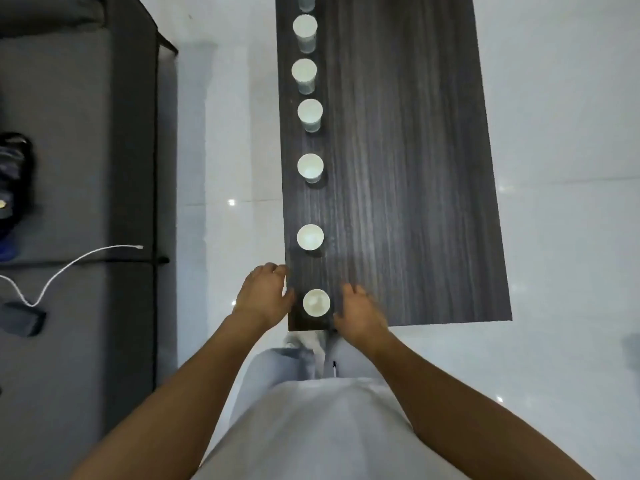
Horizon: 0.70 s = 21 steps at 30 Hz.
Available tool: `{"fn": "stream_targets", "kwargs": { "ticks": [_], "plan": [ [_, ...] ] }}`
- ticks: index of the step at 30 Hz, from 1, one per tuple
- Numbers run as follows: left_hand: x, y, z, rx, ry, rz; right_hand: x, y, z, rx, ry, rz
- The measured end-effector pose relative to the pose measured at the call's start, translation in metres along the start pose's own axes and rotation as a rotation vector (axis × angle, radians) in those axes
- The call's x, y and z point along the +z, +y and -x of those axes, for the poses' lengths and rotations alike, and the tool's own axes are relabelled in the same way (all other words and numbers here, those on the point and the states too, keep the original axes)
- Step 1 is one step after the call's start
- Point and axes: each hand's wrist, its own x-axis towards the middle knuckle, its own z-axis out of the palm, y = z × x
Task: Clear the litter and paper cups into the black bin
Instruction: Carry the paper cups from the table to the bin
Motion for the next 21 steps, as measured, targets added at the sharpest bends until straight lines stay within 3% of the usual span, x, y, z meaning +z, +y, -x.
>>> {"fn": "stream_targets", "kwargs": {
  "ticks": [13, 21],
  "plan": [
    [0.006, -0.007, -0.134, 0.408, -0.166, -0.273, 0.073, -0.023, -0.056, 0.347, 0.1, -0.319],
    [0.03, -0.034, -0.19, 0.739, -0.138, -0.473, 0.131, -0.054, -0.096, 0.649, 0.275, -0.559]
  ]
}}
